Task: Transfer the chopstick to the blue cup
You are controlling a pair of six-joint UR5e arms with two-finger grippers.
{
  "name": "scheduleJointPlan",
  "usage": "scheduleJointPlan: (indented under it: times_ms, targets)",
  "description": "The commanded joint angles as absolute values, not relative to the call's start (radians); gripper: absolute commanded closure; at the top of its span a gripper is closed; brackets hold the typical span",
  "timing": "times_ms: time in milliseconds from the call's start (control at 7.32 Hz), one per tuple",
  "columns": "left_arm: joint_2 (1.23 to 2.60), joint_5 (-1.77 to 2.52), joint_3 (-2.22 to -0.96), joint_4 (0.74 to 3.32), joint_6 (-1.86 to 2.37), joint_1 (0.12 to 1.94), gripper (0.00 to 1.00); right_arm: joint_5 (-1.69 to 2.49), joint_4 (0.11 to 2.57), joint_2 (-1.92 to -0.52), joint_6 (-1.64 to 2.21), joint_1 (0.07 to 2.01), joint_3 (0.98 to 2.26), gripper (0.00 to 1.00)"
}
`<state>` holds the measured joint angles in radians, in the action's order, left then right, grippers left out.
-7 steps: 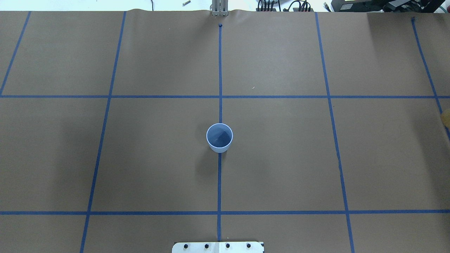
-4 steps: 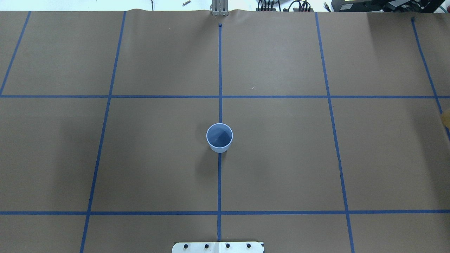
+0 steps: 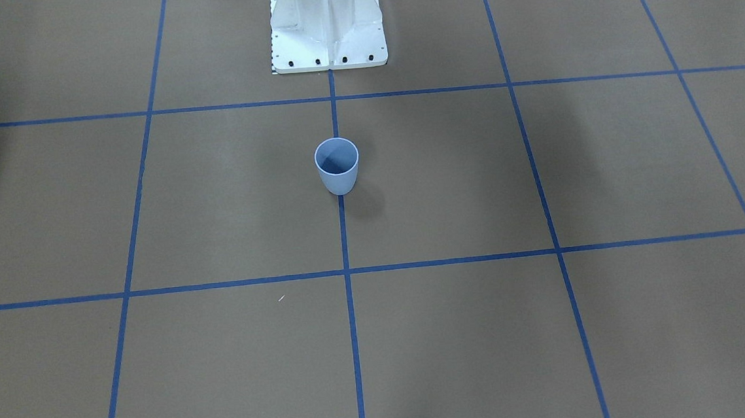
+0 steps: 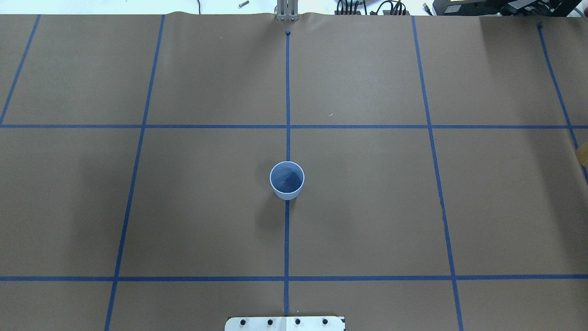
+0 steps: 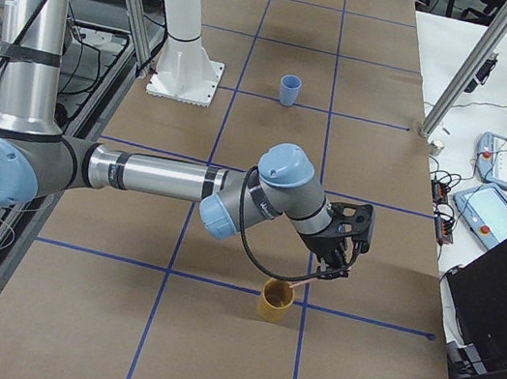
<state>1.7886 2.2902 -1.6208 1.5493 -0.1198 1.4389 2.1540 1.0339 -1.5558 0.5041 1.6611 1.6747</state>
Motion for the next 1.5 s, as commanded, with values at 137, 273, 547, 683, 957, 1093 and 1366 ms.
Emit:
scheduleJointPlan:
  times_ms: [137, 273, 547, 683, 957, 1093, 1366]
  targets:
    - [1.789, 2.29, -1.624, 1.549, -0.118, 1.439, 0.02, 2.241, 1.377, -1.439, 0.469, 1.672, 1.801, 1.0]
    - [1.789, 2.29, -1.624, 1.548, -0.118, 1.439, 0.02, 2.24, 1.409, -1.422, 0.486, 1.608, 1.813, 1.0]
    - [1.787, 2.289, -1.621, 1.545, -0.109, 1.442, 0.02, 2.24, 1.428, -1.321, 0.672, 1.466, 1.815, 1.0]
    - [1.77, 2.293, -1.626, 1.546, 0.0, 1.463, 0.02, 2.237, 1.428, -1.275, 0.799, 1.386, 1.822, 1.0]
    - [1.717, 2.319, -1.649, 1.539, 0.008, 1.537, 0.02, 2.227, 1.428, -1.182, 1.036, 1.258, 1.828, 1.0]
    - [1.715, 2.324, -1.654, 1.513, 0.008, 1.549, 0.02, 2.211, 1.428, -1.161, 1.105, 1.193, 1.85, 1.0]
    - [1.675, 2.329, -1.677, 1.459, -0.031, 1.578, 0.02, 2.134, 1.46, -1.067, 1.304, 1.074, 1.873, 1.0]
